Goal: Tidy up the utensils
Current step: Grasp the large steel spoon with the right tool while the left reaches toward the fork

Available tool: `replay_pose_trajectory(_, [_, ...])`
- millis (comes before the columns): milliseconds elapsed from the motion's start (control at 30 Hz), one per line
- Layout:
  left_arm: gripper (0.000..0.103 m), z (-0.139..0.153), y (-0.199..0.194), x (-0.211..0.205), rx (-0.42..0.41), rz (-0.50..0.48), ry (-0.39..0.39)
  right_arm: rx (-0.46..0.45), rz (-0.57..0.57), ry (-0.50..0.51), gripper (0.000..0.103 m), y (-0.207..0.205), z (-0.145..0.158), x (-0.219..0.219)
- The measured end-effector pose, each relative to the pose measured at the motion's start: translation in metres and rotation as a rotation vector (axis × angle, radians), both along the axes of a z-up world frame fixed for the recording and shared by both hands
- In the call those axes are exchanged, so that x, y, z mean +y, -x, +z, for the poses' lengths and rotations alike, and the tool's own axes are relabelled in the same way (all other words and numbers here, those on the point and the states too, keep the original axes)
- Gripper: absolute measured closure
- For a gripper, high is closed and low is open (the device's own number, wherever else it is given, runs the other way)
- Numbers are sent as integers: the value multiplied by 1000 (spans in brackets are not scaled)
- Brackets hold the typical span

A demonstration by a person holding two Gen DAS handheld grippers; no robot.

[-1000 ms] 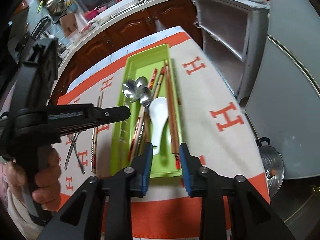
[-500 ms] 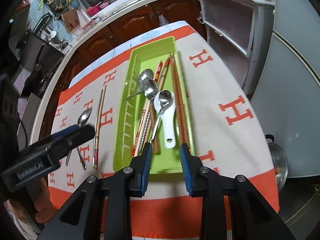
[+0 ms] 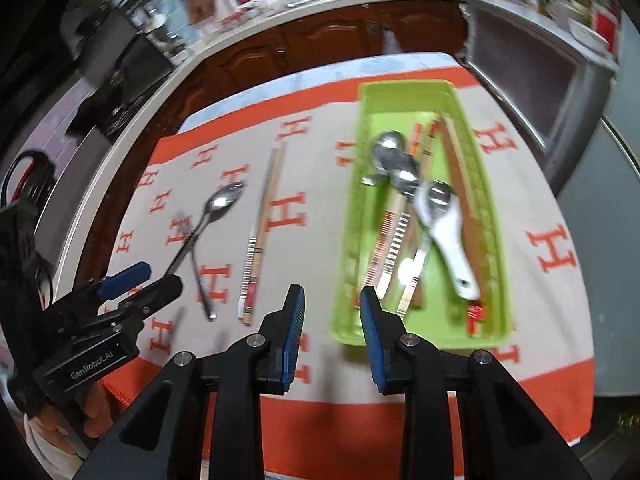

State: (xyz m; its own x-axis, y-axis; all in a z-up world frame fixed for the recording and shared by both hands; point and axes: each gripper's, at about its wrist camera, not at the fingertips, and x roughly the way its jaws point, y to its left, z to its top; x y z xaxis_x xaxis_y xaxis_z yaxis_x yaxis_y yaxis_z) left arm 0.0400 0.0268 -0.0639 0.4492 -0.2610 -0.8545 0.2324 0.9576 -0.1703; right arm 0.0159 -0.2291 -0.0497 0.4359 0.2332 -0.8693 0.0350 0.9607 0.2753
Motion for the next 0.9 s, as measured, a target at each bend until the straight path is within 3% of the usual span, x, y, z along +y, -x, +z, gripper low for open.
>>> replay_pose_trajectory(267, [41, -4, -9, 27, -34, 76, -29, -83, 182, 113, 74, -26, 12, 74])
replay_pose_trajectory(400, [41, -10, -15, 45, -27, 116, -15, -102, 263, 54, 74, -43, 10, 104])
replay_pose_trajectory(700, [41, -28, -28, 85, 13, 209, 32, 3, 278, -73, 74, -92, -27, 139])
replay_pose_trajectory(900, [41, -36, -32, 100, 23, 234, 58, 82, 256, -53, 74, -119, -50, 152])
